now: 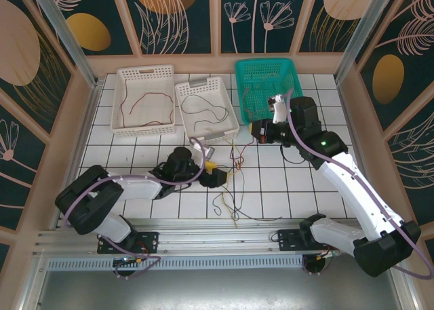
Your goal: Untangle the cables
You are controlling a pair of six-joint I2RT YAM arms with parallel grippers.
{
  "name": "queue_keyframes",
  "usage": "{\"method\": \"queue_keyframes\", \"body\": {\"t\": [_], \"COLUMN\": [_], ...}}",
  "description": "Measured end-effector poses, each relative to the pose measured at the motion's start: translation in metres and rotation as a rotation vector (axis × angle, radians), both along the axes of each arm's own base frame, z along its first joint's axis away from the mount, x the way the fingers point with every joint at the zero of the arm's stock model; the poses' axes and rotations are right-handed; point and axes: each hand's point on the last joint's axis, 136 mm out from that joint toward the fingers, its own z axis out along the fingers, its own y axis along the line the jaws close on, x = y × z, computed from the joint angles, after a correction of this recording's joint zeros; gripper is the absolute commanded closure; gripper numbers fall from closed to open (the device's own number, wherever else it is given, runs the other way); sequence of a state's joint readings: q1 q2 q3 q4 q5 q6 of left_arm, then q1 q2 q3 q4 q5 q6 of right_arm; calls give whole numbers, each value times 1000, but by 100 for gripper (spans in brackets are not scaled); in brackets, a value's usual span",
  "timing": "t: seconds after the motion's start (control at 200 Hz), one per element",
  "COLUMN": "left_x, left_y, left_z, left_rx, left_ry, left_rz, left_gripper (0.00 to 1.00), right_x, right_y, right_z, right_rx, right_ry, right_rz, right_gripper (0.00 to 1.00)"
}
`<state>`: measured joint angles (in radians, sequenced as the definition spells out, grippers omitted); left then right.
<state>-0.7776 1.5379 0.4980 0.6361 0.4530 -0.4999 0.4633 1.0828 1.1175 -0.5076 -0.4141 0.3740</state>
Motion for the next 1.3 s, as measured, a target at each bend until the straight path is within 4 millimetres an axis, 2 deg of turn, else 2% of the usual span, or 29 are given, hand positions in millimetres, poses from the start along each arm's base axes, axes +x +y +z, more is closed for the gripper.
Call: {"method": "queue_keyframes", "body": {"t": [0.085, 0.21, 0.335, 0.375, 0.415, 0.51, 0.661, 0.916, 1.051, 1.181, 1.301], "left_x": [-7, -13, -12, -11, -10, -6, -2, 1, 7, 20, 36], "left_y": [-12, -22, -25, -25, -26, -29, -30, -23, -16, -12, -5], "left_z": [-15, -24, -26, -26, -25, -21, -19, -8, 15, 41, 56], "left_rx": [43, 67, 76, 77, 77, 75, 81, 102, 102, 118, 158], "left_ry": [13, 15, 7, 3, 0, -20, -30, -55, -102, -160, -198], "left_rz": [-45, -83, -89, -88, -86, -86, -75, -41, 2, 65, 134], "left_gripper": [11, 11, 20, 27, 42, 70, 100, 100, 100, 100, 100], "right_x": [1, 1, 1, 1, 1, 1, 2, 2, -1, -8, -20], "right_y": [0, 1, 1, 1, 1, 1, -1, -7, -9, -10, -8], "right_z": [2, 2, 3, 3, 3, 3, 3, -15, -24, -42, -42], "right_rx": [4, 6, 9, 11, 12, 12, 11, -6, -15, -24, -1], "right_ry": [-6, -9, -8, -7, -7, -6, -7, 18, 34, 75, 85], "right_rz": [0, -1, 3, 4, 3, 2, -6, -22, -18, -6, 30], "right_gripper": [100, 100, 100, 100, 100, 100, 100, 100, 100, 100, 100]}}
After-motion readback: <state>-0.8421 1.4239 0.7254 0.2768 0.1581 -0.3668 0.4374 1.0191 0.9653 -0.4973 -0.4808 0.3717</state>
